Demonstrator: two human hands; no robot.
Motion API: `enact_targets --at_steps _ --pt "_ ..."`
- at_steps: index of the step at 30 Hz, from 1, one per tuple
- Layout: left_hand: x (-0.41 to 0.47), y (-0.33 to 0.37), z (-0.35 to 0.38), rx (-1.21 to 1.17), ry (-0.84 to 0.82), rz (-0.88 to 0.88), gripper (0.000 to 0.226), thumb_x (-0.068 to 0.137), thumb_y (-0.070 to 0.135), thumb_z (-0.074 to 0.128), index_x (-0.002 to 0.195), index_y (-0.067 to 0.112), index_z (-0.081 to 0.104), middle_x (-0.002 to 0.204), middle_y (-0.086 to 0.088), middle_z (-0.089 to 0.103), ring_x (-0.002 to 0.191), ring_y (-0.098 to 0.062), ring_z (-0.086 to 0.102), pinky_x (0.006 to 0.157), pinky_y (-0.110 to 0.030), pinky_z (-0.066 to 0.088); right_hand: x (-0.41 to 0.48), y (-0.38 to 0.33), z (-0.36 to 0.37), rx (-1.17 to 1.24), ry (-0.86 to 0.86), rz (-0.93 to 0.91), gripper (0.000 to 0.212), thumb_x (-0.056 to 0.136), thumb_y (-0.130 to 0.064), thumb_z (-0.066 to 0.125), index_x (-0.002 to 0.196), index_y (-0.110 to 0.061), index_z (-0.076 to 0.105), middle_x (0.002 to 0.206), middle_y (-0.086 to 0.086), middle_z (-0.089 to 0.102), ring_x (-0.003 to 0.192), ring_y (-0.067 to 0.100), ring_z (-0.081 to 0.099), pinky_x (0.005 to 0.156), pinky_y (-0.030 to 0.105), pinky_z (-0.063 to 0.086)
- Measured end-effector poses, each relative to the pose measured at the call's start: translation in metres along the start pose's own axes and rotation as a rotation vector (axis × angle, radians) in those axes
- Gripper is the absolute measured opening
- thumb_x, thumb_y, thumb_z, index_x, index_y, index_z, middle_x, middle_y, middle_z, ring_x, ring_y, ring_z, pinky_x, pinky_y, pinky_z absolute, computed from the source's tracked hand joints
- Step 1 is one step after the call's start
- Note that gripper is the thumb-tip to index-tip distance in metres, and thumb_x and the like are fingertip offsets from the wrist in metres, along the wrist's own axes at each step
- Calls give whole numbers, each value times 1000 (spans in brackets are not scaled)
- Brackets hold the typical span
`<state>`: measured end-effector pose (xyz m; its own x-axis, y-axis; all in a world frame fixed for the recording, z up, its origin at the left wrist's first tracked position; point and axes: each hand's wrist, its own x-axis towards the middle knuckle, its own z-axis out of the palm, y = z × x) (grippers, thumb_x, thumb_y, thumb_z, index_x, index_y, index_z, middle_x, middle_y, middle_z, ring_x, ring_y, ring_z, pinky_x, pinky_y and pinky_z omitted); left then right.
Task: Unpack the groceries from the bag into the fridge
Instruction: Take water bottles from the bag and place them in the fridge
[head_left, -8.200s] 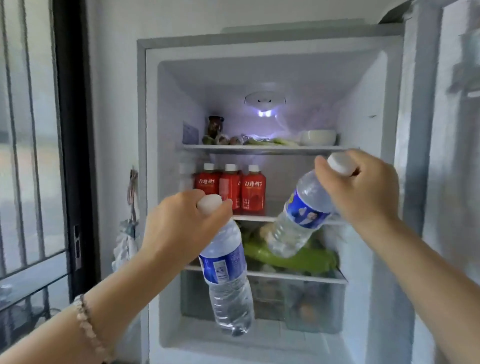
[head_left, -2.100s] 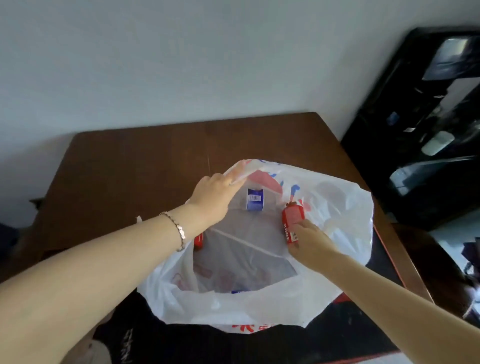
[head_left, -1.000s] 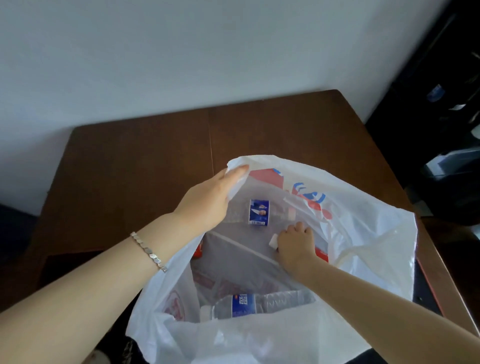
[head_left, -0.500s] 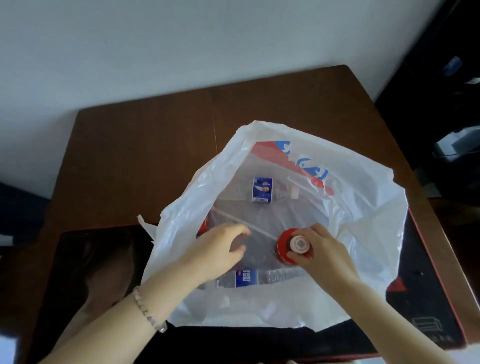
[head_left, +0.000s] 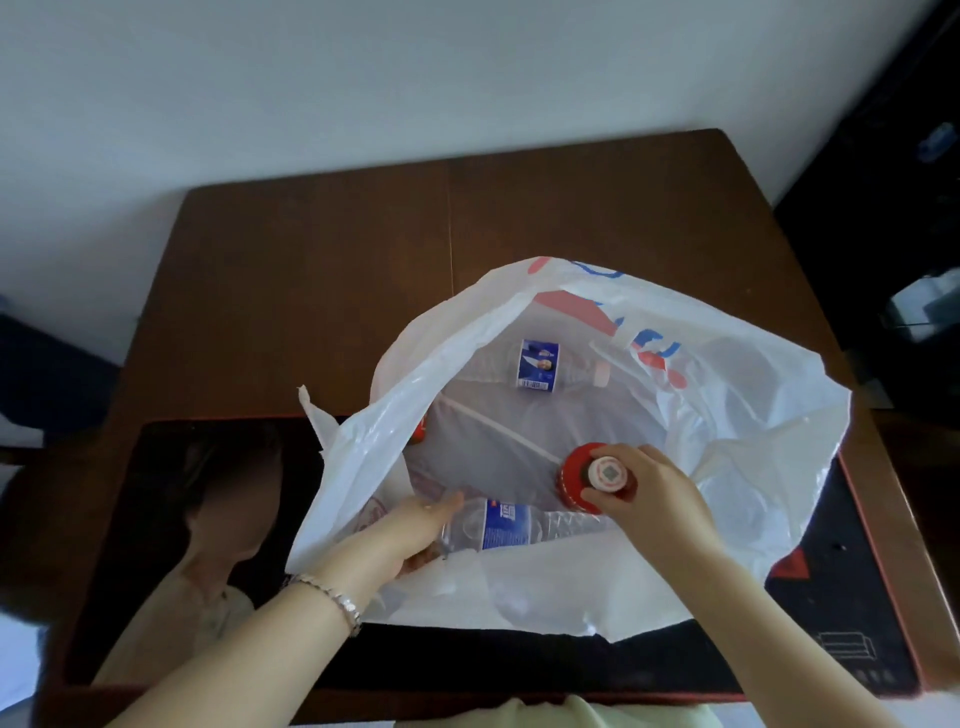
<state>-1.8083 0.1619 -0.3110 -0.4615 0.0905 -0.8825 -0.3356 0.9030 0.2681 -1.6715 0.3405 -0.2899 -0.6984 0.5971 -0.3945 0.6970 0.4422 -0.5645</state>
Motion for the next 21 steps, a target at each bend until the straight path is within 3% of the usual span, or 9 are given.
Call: enact_targets --at_steps 2,3,7,9,10,14,18,21 --pt "-9 5 1 -21 109 102 44 94 51 42 116 15 53 112 -9 60 83 -15 51 71 -24 42 0 0 -1 12 2 5 41 78 -31 72 116 -24 59 95 -6 53 85 16 53 71 27 42" --pt "-20 9 -1 -24 164 200 36 93 49 44 107 17 53 108 -6 61 82 -14 52 65 -23 41 1 0 -1 7 -2 8 42 78 -32 72 117 -25 59 95 -6 53 85 15 52 71 26 40" --pt "-75 25 -3 228 465 765 36 81 56 54 78 21 46 64 11 52 59 -4 53 50 -17 41 1 -1 -3 0 -34 48 46 79 -36 70 122 -28 56 108 -1 64 99 21 59 75 26 40" --pt "-90 29 1 437 652 1066 35 77 57 57 73 24 44 54 16 47 42 -1 40 44 -4 30 0 -1 -3 6 -30 47 46 80 -36 69 123 -29 55 111 -1 65 101 21 59 74 26 41" --pt "-93 31 2 512 686 1135 34 75 54 63 72 24 46 53 16 49 41 -1 36 44 0 28 -1 -2 -3 -1 -31 38 46 81 -36 68 124 -29 54 111 -2 64 101 20 59 74 26 41" --pt "-87 37 -6 542 773 1069 38 65 43 78 67 20 48 50 15 43 41 -5 28 50 2 10 -2 -3 -6 -83 -57 -2 44 85 -40 61 126 -30 48 112 -3 61 98 19 59 71 26 41" --pt "-78 35 -9 564 876 1037 39 63 44 79 70 18 52 48 7 53 40 -6 28 47 -2 14 4 -12 -12 -182 -63 45 42 83 -56 55 111 -26 45 92 -3 59 81 19 56 67 28 43" --pt "-80 38 -10 637 949 981 45 59 53 78 64 16 52 42 7 47 41 -7 23 51 -4 7 10 -21 -13 -281 -83 86 47 83 -57 53 112 -22 41 97 1 60 86 21 59 73 31 49"
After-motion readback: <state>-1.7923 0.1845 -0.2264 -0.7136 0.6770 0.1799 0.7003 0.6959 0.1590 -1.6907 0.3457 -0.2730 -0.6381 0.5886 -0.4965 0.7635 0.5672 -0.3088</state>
